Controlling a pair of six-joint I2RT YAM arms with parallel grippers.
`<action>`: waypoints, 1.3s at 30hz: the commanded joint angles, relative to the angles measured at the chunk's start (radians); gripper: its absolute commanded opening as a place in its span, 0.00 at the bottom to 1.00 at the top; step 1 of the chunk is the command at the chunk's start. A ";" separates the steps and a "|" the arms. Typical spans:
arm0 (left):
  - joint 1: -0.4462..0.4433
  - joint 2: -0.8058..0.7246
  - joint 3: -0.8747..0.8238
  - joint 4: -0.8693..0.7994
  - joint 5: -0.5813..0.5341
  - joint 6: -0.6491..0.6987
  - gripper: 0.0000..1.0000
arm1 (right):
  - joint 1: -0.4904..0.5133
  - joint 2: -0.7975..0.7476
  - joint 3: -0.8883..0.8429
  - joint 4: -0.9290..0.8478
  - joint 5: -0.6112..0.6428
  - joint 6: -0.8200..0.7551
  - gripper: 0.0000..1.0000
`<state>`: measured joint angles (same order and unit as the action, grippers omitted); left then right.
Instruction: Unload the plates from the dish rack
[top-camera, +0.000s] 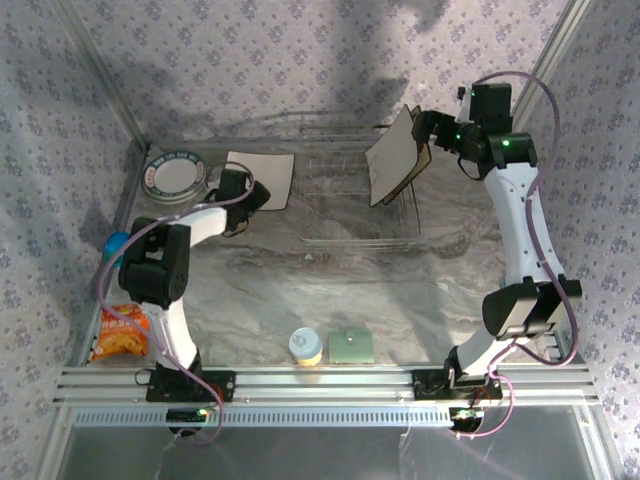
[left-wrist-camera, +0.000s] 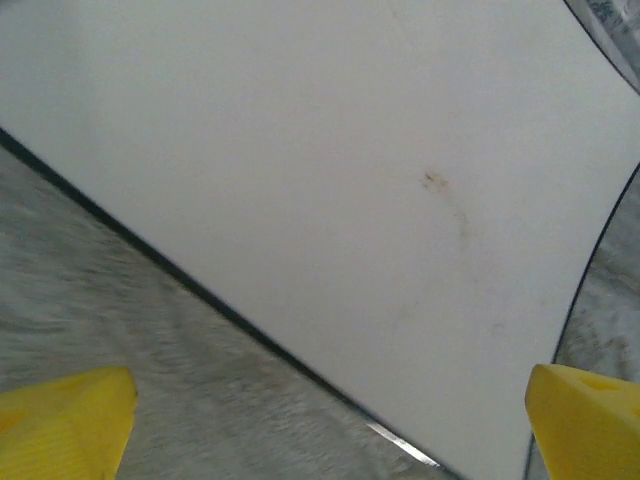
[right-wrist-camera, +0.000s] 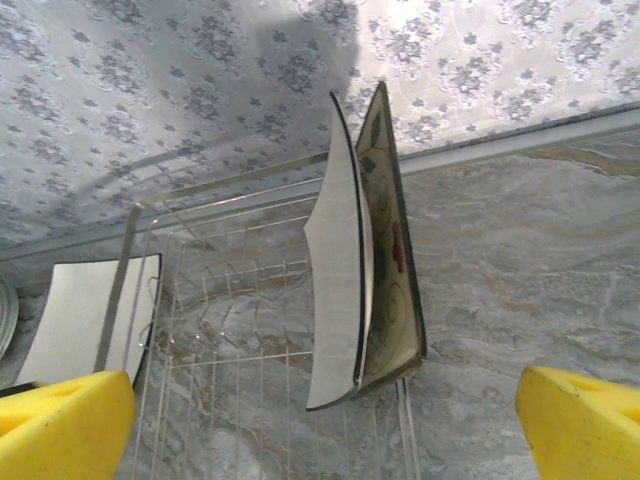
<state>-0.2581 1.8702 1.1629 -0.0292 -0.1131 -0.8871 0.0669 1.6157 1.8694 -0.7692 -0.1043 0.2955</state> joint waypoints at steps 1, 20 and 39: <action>-0.006 -0.133 0.055 -0.172 -0.160 0.232 0.99 | 0.019 0.027 0.047 -0.055 0.092 -0.029 1.00; 0.072 -0.027 0.973 -1.023 -0.070 0.850 0.99 | 0.177 0.491 0.601 -0.363 0.358 -0.102 1.00; 0.089 -0.004 0.974 -0.986 0.016 0.839 0.99 | 0.185 0.720 0.759 -0.374 0.425 -0.137 0.85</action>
<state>-0.1719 1.8778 2.1422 -1.0210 -0.1181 -0.0601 0.2478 2.3085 2.5832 -1.1213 0.2787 0.1825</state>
